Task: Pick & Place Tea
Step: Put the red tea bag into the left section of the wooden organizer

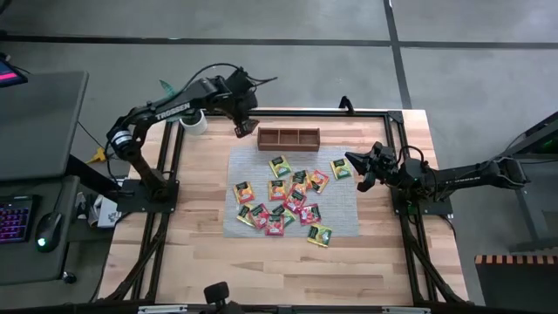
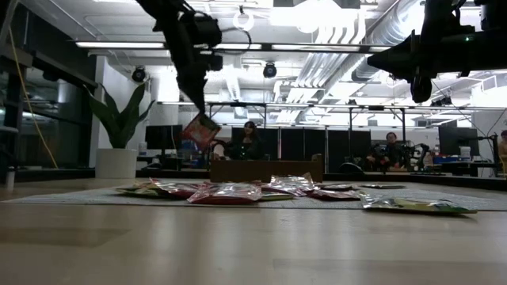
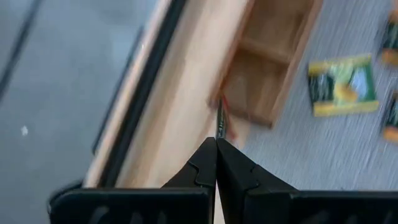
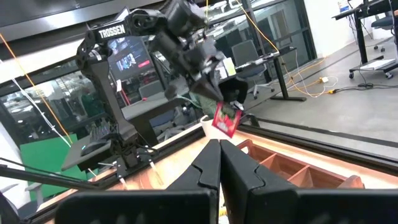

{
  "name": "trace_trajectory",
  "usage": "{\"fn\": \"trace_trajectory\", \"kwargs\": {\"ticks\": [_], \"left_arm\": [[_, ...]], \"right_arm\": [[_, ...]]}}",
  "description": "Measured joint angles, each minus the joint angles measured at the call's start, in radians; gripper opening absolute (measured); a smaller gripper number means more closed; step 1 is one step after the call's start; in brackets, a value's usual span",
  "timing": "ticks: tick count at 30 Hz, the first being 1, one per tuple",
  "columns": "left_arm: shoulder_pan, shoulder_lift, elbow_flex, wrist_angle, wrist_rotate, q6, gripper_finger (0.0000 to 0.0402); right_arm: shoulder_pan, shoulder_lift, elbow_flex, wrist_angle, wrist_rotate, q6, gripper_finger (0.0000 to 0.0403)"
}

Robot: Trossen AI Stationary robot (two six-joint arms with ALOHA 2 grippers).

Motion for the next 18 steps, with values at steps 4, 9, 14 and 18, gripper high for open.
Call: {"fn": "trace_trajectory", "kwargs": {"ticks": [4, 9, 14, 18], "left_arm": [[-0.008, -0.027, 0.0, 0.113, 0.06, -0.006, 0.0], [-0.026, -0.027, 0.0, 0.21, 0.092, -0.025, 0.0], [-0.037, -0.02, 0.0, 0.308, 0.109, -0.035, 0.0], [-0.038, -0.003, -0.009, 0.372, 0.15, -0.064, 0.0]], "right_arm": [[0.0, 0.0, 0.0, 0.0, 0.0, 0.0, 0.0001], [0.0, 0.0, 0.0, 0.0, 0.0, 0.0, 0.0001], [0.0, 0.0, 0.0, 0.0, 0.0, 0.0, 0.0001], [0.0, 0.0, 0.0, 0.0, 0.0, 0.0, 0.0001]]}}
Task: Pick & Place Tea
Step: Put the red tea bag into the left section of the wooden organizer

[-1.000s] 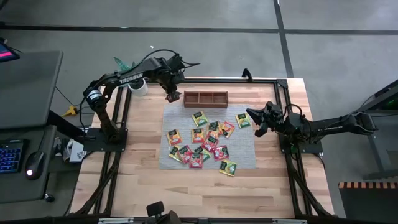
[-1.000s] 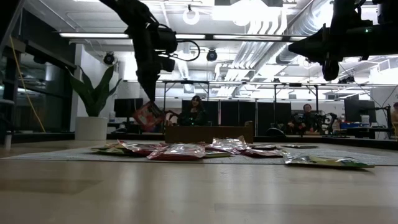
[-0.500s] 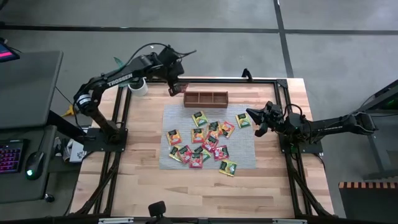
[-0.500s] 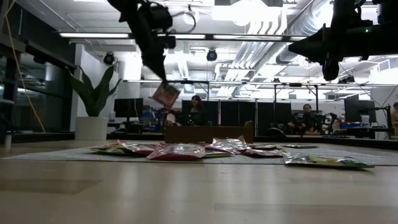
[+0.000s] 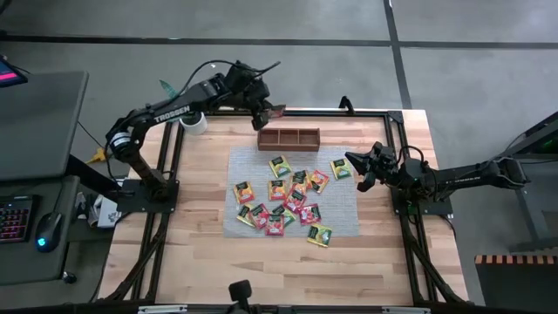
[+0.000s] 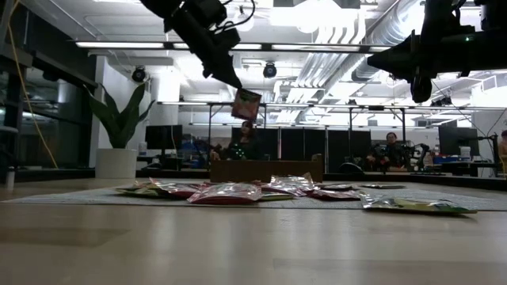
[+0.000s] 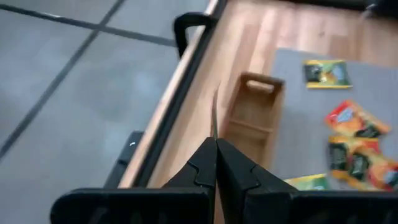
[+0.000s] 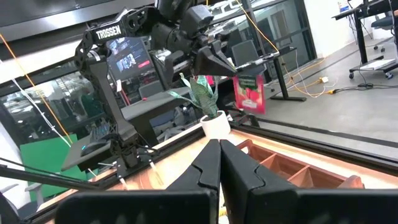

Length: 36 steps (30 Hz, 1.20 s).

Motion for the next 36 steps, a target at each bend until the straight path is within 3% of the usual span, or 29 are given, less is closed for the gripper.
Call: {"fn": "trace_trajectory", "kwargs": {"ticks": [9, 21, 36], "left_arm": [[0.001, -0.021, -0.205, 0.321, 0.079, -0.129, 0.0], [0.002, -0.021, -0.429, 0.629, 0.151, -0.206, 0.0], [0.115, -0.027, -0.641, 0.968, 0.265, -0.289, 0.0]], "right_arm": [[0.0, 0.0, 0.0, 0.0, 0.0, 0.0, 0.0001], [0.0, 0.0, 0.0, 0.0, 0.0, 0.0, 0.0001], [0.0, 0.0, 0.0, 0.0, 0.0, 0.0, 0.0001]]}}
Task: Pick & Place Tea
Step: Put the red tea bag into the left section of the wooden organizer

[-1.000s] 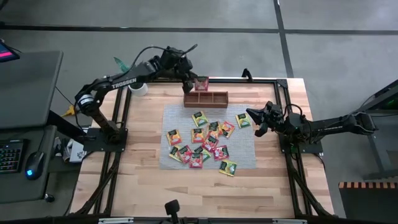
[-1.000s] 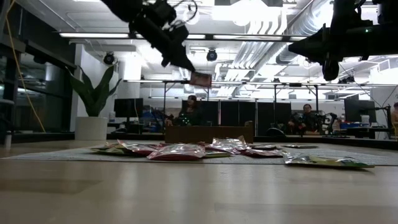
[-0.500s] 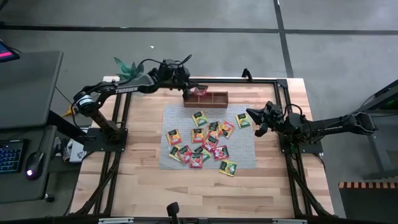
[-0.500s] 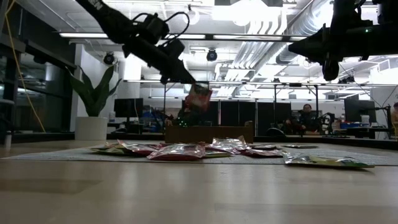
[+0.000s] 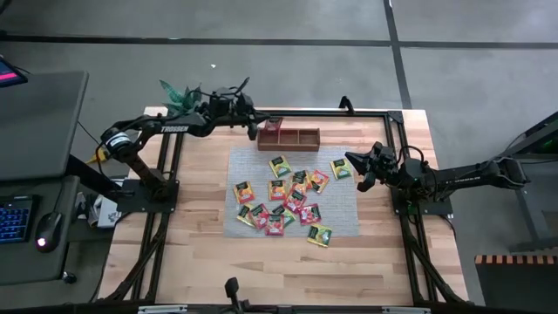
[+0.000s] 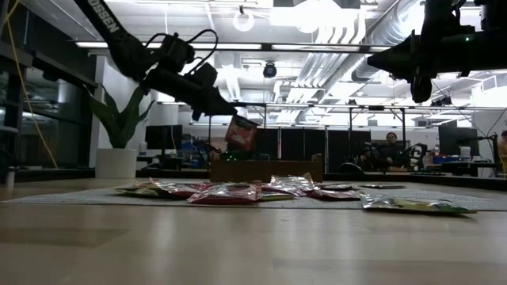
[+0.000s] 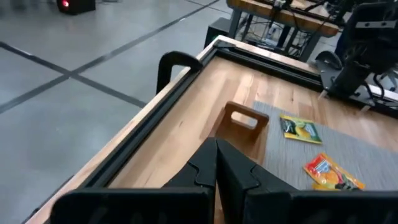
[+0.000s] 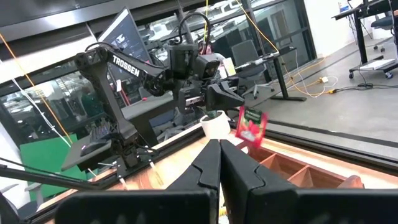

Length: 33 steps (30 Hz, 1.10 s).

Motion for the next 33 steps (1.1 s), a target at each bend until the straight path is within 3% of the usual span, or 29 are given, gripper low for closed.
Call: {"fn": "trace_trajectory", "kwargs": {"ticks": [13, 33], "left_arm": [[0.06, 0.003, -0.06, 0.043, 0.065, 0.032, 0.0], [0.057, 0.154, -0.059, 0.203, 0.092, -0.016, 0.0]], "right_arm": [[0.0, 0.0, 0.0, 0.0, 0.0, 0.0, 0.0001], [0.0, 0.0, 0.0, 0.0, 0.0, 0.0, 0.0001]]}}
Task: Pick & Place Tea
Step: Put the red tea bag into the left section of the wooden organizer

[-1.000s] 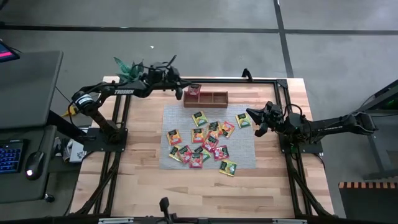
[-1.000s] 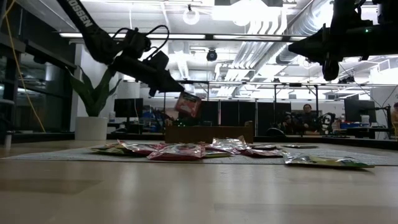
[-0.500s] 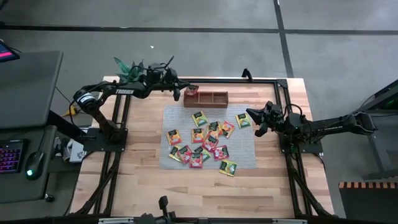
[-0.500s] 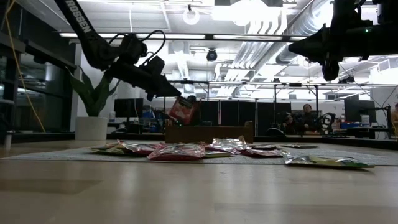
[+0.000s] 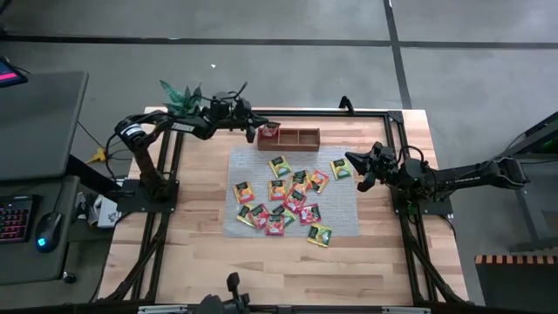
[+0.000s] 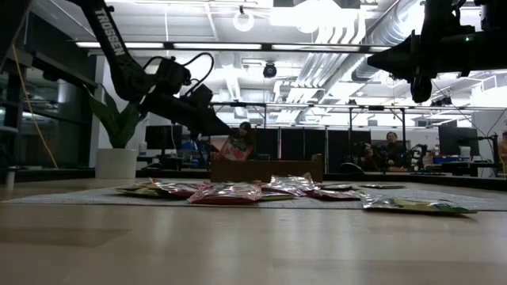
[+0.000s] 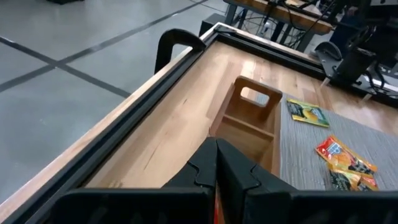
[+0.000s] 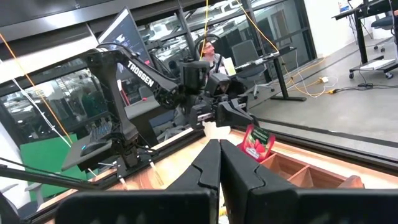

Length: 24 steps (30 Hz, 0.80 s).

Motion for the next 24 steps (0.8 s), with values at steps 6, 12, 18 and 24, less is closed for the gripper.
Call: {"fn": "trace_trajectory", "kwargs": {"ticks": [6, 12, 18, 24], "left_arm": [[0.0, 0.005, 0.0, 0.003, -0.022, 0.024, 0.0], [-0.001, 0.005, 0.0, -0.011, -0.031, 0.022, 0.0], [-0.025, 0.005, 0.001, -0.035, -0.089, -0.003, 0.0], [-0.026, 0.005, 0.002, -0.069, -0.129, -0.017, 0.0001]], "right_arm": [[0.0, 0.0, 0.0, 0.0, 0.0, 0.0, 0.0001], [0.0, 0.0, 0.0, 0.0, 0.0, 0.0, 0.0001], [0.0, 0.0, 0.0, 0.0, 0.0, 0.0, 0.0001], [0.0, 0.0, 0.0, 0.0, 0.0, 0.0, 0.0001]]}}
